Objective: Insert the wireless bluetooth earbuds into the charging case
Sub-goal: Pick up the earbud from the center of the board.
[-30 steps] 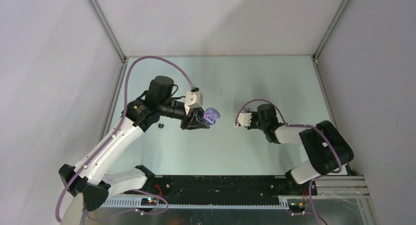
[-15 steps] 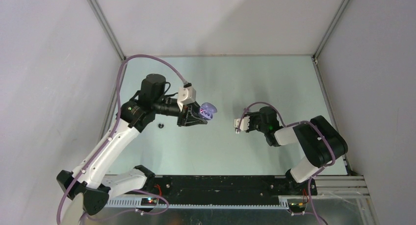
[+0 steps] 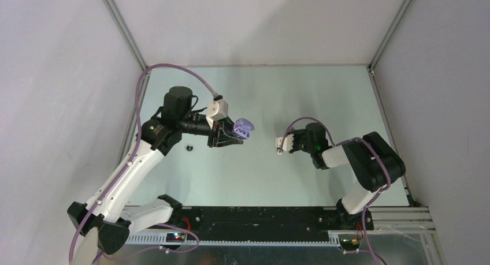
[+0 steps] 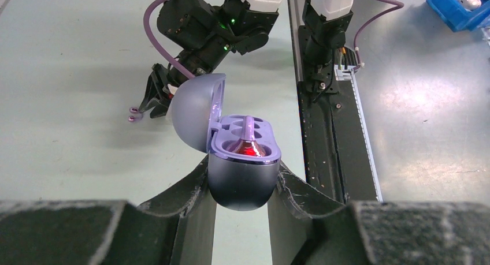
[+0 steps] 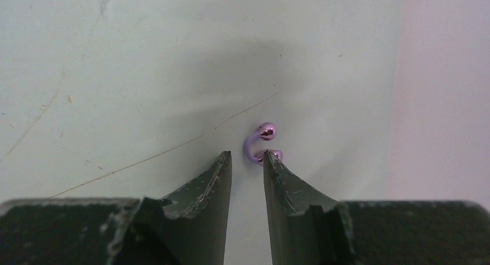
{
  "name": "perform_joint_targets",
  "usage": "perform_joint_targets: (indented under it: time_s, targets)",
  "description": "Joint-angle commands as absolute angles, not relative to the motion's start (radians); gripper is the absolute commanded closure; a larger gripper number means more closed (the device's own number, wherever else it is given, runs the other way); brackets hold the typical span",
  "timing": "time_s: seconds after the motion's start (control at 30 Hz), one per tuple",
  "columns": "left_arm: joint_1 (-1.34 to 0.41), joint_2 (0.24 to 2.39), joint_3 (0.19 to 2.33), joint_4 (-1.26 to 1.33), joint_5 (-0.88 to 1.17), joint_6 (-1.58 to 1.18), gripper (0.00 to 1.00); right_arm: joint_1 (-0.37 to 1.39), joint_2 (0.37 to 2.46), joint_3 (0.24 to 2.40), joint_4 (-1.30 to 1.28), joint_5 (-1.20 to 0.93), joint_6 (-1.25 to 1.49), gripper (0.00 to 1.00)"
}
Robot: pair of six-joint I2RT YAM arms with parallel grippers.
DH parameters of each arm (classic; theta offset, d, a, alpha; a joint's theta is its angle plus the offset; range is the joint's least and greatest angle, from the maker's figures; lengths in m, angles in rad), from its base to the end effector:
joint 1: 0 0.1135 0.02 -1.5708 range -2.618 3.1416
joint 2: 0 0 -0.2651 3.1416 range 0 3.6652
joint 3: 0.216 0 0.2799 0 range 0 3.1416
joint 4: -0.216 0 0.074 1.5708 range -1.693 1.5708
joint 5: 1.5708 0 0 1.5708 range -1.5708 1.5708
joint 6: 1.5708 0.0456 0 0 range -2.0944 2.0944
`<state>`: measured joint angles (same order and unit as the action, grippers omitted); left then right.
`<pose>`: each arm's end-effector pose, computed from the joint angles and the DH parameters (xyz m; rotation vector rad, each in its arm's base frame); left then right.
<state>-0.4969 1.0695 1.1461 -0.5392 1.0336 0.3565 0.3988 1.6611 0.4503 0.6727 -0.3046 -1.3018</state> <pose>0.1991 -0.1525 0.3833 1.3559 1.4128 -1.1274 0.2686 0.1280 0.0826 -1.6841 1.2372 -0.2282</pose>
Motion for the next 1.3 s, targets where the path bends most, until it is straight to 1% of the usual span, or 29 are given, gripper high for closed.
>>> perform_joint_targets:
  time_s: [0.0,0.23,0.5,0.77,1.27]
  targets:
    - [-0.491,1.045,1.140,-0.501,1.068,0.339,0.91,0.378,1.689,0.468,0.594,-0.297,-1.291,0.68]
    - [-0.491,1.046,1.142,-0.497,1.070,0.333,0.91,0.367,1.701,0.496,0.573,-0.291,-1.297,0.65]
    - [-0.490,1.044,1.140,-0.494,1.069,0.334,0.91,0.356,1.704,0.549,0.466,-0.317,-1.321,0.68]
    - [-0.489,1.037,1.137,-0.494,1.069,0.332,0.91,0.347,1.732,0.595,0.449,-0.311,-1.335,0.69]
    - [-0.490,1.043,1.137,-0.499,1.071,0.338,0.91,0.353,1.781,0.594,0.511,-0.307,-1.409,0.62]
